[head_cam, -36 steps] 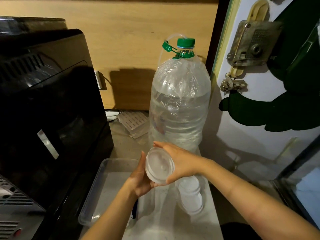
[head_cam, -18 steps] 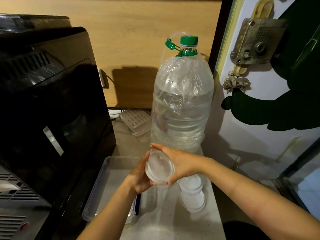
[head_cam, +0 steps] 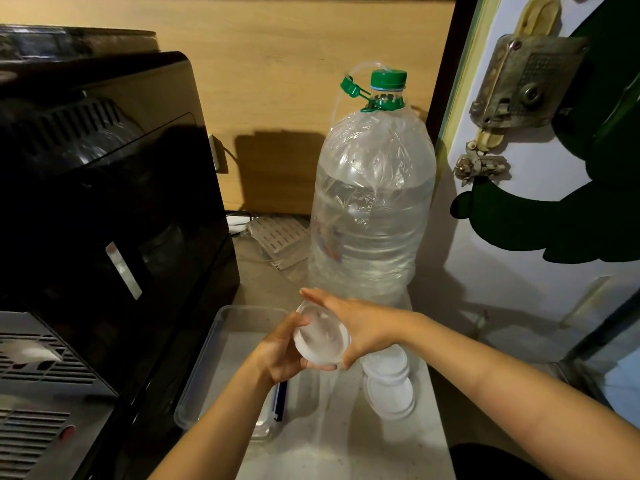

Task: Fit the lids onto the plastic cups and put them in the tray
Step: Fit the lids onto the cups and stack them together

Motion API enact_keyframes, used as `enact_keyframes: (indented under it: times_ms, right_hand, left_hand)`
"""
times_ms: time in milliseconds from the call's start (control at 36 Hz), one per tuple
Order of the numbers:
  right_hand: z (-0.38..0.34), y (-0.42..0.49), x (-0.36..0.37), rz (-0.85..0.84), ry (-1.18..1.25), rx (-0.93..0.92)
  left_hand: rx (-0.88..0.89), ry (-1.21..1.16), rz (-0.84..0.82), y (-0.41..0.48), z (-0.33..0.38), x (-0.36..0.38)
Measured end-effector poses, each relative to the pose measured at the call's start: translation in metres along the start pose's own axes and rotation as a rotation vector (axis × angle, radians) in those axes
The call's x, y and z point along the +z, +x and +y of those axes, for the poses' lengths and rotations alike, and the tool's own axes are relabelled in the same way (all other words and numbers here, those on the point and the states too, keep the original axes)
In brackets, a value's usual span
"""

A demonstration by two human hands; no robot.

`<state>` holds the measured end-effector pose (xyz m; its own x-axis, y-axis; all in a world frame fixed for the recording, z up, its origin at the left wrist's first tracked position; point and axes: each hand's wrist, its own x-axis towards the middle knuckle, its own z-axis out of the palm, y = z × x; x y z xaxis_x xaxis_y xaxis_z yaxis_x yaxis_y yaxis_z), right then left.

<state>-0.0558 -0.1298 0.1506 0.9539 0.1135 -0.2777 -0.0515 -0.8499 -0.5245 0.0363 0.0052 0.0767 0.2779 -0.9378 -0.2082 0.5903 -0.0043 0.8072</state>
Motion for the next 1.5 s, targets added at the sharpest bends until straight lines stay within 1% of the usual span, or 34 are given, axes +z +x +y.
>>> enact_keyframes:
  times_ms: [194, 389, 472, 556, 639, 722, 833, 917, 972, 1028, 1083, 1139, 1250, 1389, 1500]
  right_hand:
    - [0.003, 0.001, 0.005, -0.006, 0.016, -0.010]
    - [0.009, -0.001, 0.012, 0.001, -0.020, -0.015]
    - [0.012, -0.003, 0.011, 0.032, -0.027, 0.004]
    - [0.022, -0.008, 0.004, 0.103, 0.023, 0.035]
    - [0.040, -0.014, -0.004, 0.173, 0.132, 0.132]
    - [0.064, -0.017, 0.001, 0.221, 0.270, 0.287]
    - [0.095, -0.016, 0.025, 0.266, 0.371, 0.534]
    - [0.112, -0.014, 0.047, 0.364, 0.463, 0.710]
    - [0.119, -0.014, 0.060, 0.424, 0.558, 0.823]
    - [0.124, -0.015, 0.071, 0.468, 0.706, 0.908]
    - [0.127, -0.017, 0.079, 0.507, 0.846, 0.965]
    - [0.129, -0.019, 0.083, 0.523, 0.905, 1.012]
    - [0.132, -0.020, 0.089, 0.541, 0.996, 1.040]
    - [0.131, -0.018, 0.093, 0.566, 1.032, 1.061]
    - [0.128, -0.015, 0.094, 0.618, 1.050, 1.061]
  left_hand:
    - [0.009, -0.052, 0.044, -0.001, -0.005, -0.005]
    - [0.000, -0.029, 0.095, -0.002, -0.008, -0.002]
    - [-0.001, -0.048, 0.149, -0.002, -0.006, 0.002]
    - [0.003, -0.083, 0.187, -0.004, -0.004, 0.004]
    - [0.005, -0.080, 0.178, -0.007, -0.004, 0.004]
    - [0.011, -0.079, 0.183, -0.010, -0.007, 0.004]
    - [0.007, -0.074, 0.204, -0.013, -0.012, 0.004]
    - [0.007, -0.069, 0.204, -0.015, -0.014, 0.004]
    - [0.007, -0.068, 0.203, -0.016, -0.015, 0.003]
    - [0.006, -0.068, 0.198, -0.017, -0.016, 0.002]
    - [0.007, -0.061, 0.188, -0.017, -0.016, 0.002]
    - [0.006, -0.063, 0.184, -0.018, -0.017, 0.000]
    - [0.000, -0.052, 0.179, -0.018, -0.019, -0.004]
    - [-0.004, -0.041, 0.163, -0.020, -0.021, -0.008]
    - [-0.013, -0.034, 0.175, -0.022, -0.021, -0.010]
